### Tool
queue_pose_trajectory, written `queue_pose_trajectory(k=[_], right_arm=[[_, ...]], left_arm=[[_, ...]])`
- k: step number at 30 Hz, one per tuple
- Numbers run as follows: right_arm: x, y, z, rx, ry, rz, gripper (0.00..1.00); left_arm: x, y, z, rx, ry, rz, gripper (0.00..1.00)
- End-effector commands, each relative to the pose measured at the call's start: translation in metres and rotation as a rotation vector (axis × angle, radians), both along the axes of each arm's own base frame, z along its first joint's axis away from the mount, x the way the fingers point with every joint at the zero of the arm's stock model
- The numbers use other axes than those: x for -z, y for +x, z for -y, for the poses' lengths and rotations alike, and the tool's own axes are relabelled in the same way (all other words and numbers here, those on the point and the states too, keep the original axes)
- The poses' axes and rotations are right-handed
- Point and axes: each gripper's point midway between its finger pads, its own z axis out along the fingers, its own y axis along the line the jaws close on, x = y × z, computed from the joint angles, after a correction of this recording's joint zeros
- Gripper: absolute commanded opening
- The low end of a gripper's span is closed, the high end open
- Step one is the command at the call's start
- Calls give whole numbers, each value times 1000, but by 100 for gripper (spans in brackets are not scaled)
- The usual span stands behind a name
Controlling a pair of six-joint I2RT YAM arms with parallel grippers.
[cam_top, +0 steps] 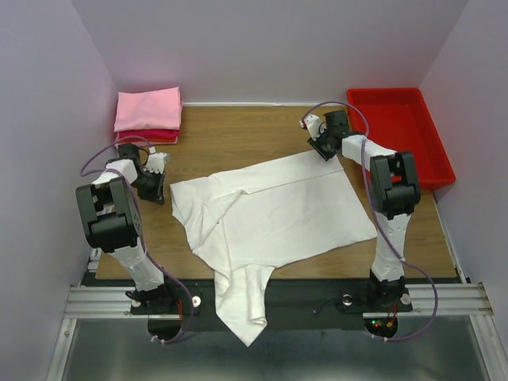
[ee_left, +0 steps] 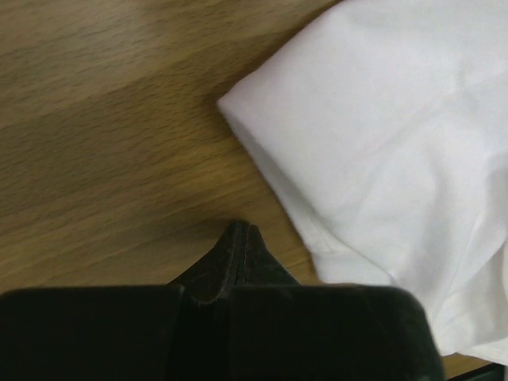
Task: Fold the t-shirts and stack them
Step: Fold the tshirt
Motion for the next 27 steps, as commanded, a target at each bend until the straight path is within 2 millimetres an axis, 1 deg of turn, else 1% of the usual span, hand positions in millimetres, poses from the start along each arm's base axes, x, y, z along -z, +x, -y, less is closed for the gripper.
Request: queue_pose_trajectory(k=[1, 3, 6, 7, 8, 9, 10, 11, 12, 14, 16, 17, 21, 25, 26, 27], right_arm=[[21, -1, 13, 30, -65, -35, 36], [19, -1, 12, 34, -61, -33, 36], [19, -2, 9, 26, -47, -36, 36], [18, -2, 9, 25, -47, -32, 36], [17, -2, 8, 23, -49, -32, 36], [18, -1, 9, 24, -50, -32, 36], [18, -1, 9, 24, -52, -31, 36], [17, -1, 9, 23, -53, -30, 36], [17, 0, 9, 23, -52, -28, 36], [17, 1, 9, 23, -53, -28, 36], [17, 1, 9, 25, -50, -27, 36], [17, 1, 9, 25, -48, -28, 36], [17, 1, 10, 24, -55, -28, 36], [17, 2, 10, 23, -56, -26, 36], [17, 1, 9, 21, -56, -26, 36], [17, 1, 9, 22, -57, -26, 36]], left_arm=[[-11, 4, -35, -46, 135, 11, 0], [-12, 5, -41, -52, 148, 8, 0], [-21, 6, -22, -2, 51, 29, 0], [-23, 2, -8, 25, -14, 23, 6], [-23, -2, -2, 40, -36, 16, 18], [-22, -4, 6, 73, -50, 11, 23], [-21, -11, 13, 86, -70, 1, 28], [-21, -13, 16, 93, -68, 5, 28], [-20, -15, 21, 107, -71, 2, 34], [-16, -21, 27, 119, -75, -12, 39], [-12, -23, 32, 123, -88, -25, 40], [-12, -23, 33, 125, -93, -25, 44], [-9, -25, 41, 138, -99, -38, 45], [-5, -21, 43, 126, -68, -34, 45], [-2, -23, 40, 117, -47, -46, 45], [-1, -23, 42, 114, -32, -50, 45]])
